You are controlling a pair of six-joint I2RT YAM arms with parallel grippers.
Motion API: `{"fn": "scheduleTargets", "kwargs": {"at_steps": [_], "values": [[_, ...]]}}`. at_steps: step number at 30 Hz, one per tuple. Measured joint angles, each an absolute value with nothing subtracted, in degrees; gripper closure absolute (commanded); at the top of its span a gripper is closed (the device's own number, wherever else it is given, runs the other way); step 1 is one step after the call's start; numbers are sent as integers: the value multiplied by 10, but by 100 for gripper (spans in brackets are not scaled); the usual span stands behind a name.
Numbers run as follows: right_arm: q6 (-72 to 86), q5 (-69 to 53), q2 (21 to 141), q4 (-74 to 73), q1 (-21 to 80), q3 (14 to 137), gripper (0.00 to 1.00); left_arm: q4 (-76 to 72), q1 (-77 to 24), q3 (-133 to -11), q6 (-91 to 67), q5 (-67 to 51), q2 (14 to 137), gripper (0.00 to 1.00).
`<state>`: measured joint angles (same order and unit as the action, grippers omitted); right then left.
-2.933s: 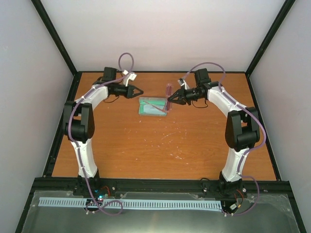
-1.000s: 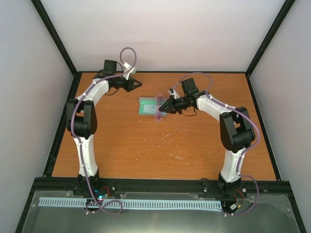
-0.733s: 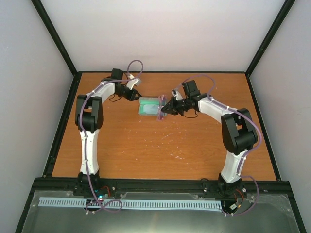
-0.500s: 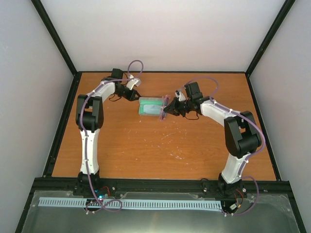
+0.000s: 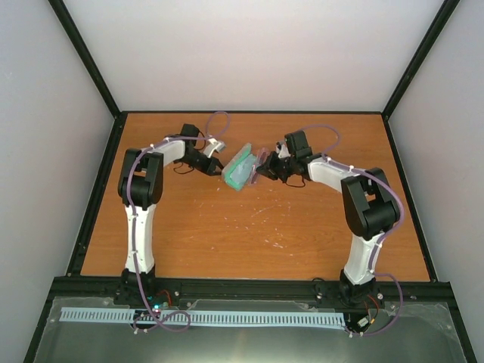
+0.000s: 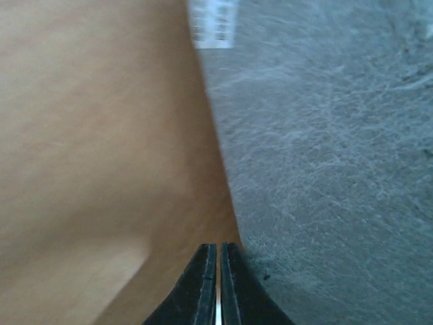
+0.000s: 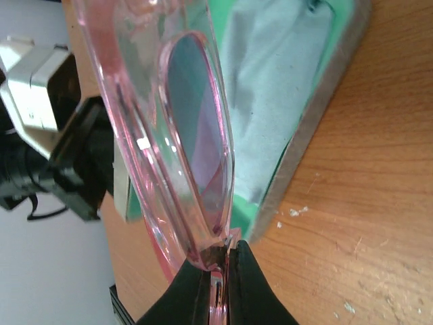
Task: Organize the sunglasses
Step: Adjust the sunglasses case at the center of the board, then place the sunglasses in the sunglasses case.
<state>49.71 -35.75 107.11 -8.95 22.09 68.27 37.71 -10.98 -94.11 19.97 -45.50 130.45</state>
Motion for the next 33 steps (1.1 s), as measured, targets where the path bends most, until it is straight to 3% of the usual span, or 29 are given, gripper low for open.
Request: {"fn": "scheduleTargets", "kwargs": {"at_steps": [13, 22, 33], "values": [[462, -400, 1189, -113, 211, 800, 97, 351, -132, -907, 187, -462, 1269, 93], [340, -457, 1276, -241, 193, 935, 97, 343, -132, -906, 179, -461, 1269, 92], [291, -511, 1318, -293, 193, 959, 95, 342, -132, -927, 159, -465, 1269, 92]]}}
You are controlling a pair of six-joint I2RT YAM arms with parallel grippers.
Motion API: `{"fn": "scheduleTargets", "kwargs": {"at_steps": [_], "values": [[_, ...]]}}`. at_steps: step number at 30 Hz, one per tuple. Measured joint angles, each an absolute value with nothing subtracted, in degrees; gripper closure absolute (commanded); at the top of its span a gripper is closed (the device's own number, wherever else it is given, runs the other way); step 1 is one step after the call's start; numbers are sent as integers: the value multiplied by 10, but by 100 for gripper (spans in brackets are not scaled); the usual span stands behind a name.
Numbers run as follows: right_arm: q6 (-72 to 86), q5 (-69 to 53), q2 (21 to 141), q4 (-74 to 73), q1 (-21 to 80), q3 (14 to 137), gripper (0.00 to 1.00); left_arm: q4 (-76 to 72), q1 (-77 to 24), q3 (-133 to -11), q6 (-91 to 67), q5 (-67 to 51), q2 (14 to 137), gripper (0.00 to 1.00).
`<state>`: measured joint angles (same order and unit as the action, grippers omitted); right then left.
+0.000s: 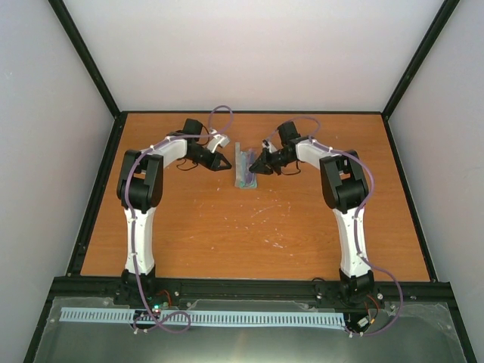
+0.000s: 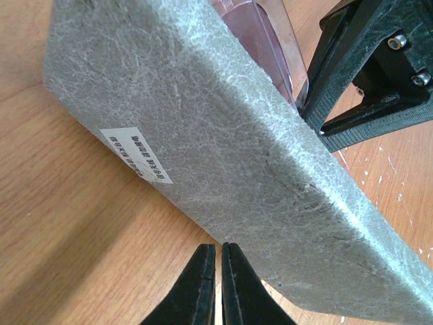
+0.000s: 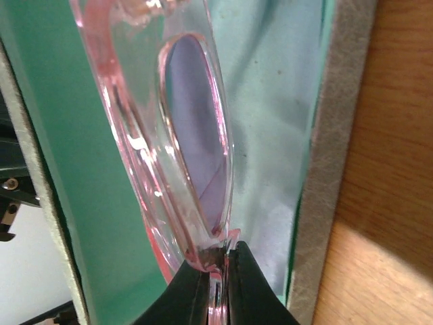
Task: Organize the sunglasses
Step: Place the sunglasses in the sunglasses case, then adjust the sunglasses in the sunglasses case.
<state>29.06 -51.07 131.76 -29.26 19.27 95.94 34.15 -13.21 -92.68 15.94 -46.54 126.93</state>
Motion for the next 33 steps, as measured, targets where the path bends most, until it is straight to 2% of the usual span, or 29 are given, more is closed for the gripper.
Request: {"fn": "scheduleTargets", "kwargs": {"at_steps": [2, 11, 17, 23, 26, 33], "values": [[289, -520, 1321, -293, 193, 965, 94, 341, -132, -928, 158, -466, 1270, 92], [282, -538, 1349, -302, 194, 993, 72, 341, -133, -932, 154, -467, 1271, 92], [270, -528, 1351, -325, 194, 1002, 68, 342, -136, -935, 153, -467, 1272, 92], [255, -506, 1345, -351, 196, 1011, 54, 343, -137, -946, 153, -467, 1274, 92], [246, -475, 1334, -376, 192, 1016, 53, 343, -140, -950, 153, -467, 1274, 92], [233, -428, 1314, -410, 178, 1025, 76, 343, -151, -952, 153, -467, 1274, 92]]}}
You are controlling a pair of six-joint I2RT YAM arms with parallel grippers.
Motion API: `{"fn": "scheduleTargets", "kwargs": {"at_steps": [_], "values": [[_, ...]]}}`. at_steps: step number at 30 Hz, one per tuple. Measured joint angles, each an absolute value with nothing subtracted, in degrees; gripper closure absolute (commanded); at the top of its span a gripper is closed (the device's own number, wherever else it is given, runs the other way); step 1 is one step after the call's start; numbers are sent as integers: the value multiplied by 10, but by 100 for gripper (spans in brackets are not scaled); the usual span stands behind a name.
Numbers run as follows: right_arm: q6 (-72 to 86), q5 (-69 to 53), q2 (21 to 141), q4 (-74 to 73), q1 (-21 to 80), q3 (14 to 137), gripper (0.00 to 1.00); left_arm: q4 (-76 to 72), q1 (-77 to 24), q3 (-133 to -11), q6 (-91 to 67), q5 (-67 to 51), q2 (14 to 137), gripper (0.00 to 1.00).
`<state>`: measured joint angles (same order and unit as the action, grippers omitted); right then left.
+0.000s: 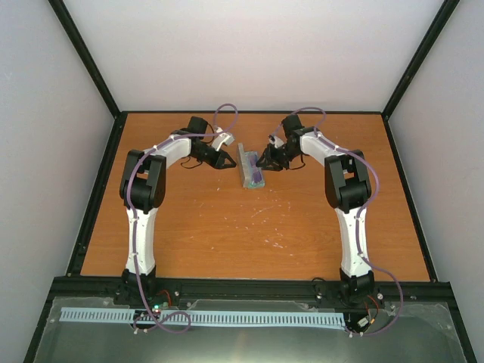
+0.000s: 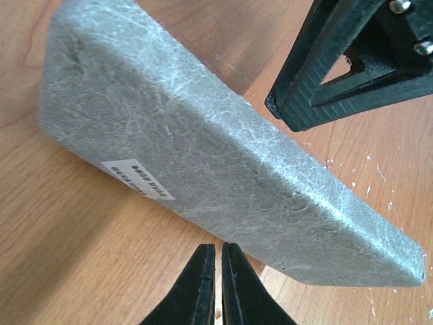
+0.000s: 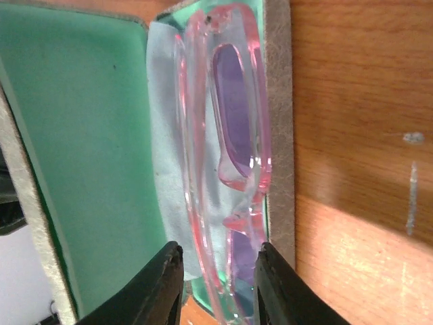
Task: Organize the sunglasses
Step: Adjust the sunglasses in the sunglasses case.
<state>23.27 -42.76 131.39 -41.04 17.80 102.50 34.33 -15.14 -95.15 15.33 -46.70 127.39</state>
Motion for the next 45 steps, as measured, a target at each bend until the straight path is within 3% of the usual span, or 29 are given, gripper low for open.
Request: {"fn": "scheduleTargets", "kwargs": {"at_steps": [4, 17, 23, 34, 36, 38, 45], "values": [[230, -414, 1314, -420, 183, 1025, 84, 343, -153, -952, 153, -467, 1274, 92], [222, -414, 1339, -426, 223, 1029, 87, 344, -153, -952, 153, -467, 1274, 92], [224, -426, 1344, -423, 227, 1033, 74, 344, -154, -952, 153, -467, 1274, 92], [224, -403, 1312, -443, 223, 1036, 65, 348, -154, -980, 154, -467, 1274, 92], [223, -395, 1297, -448, 222, 1036, 72, 349, -154, -980, 154, -467, 1274, 92], [221, -387, 1284, -449, 221, 1036, 96, 351, -154, -980, 154, -467, 1275, 92], [218, -340, 1279, -465, 222, 1043, 97, 352, -154, -980, 154, -467, 1275, 92]]}}
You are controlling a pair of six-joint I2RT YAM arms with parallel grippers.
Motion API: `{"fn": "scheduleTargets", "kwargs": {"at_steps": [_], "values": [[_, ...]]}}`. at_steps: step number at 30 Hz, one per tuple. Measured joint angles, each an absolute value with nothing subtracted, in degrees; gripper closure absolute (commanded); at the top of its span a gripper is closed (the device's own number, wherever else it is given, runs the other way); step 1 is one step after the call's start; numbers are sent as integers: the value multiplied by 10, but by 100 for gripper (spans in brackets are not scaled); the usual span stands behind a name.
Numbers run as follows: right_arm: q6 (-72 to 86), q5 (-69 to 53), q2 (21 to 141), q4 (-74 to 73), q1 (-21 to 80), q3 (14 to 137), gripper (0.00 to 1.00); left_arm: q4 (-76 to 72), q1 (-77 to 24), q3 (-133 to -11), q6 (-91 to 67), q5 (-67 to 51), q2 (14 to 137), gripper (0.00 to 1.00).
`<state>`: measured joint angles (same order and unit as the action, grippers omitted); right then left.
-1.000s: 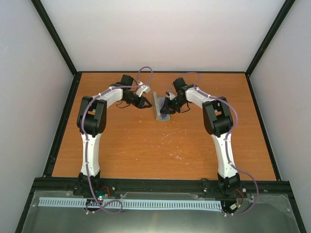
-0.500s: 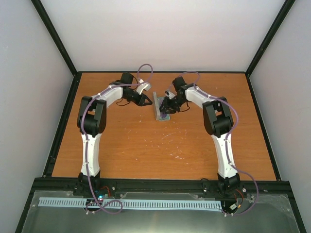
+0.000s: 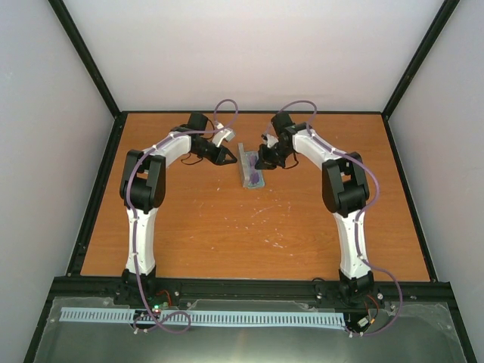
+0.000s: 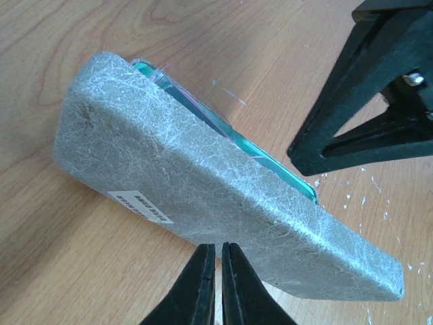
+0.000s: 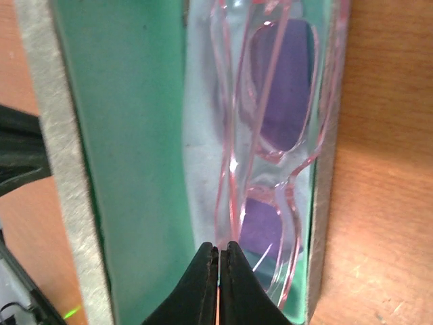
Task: Organize the sunglasses
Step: Adjust the sunglasses in the sunglasses case.
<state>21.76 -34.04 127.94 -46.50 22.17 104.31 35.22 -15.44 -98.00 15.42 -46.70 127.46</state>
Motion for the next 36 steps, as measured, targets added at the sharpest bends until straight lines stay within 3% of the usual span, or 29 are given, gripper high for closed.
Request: {"fn": "scheduleTargets", "kwargs": {"at_steps": [21, 36], "values": [[204, -243, 1357, -507, 251, 1112, 97, 356, -154, -980, 154, -466, 1275, 92], [198, -199, 1320, -539, 257, 1103, 97, 356, -154, -980, 153, -467, 1275, 92]]}}
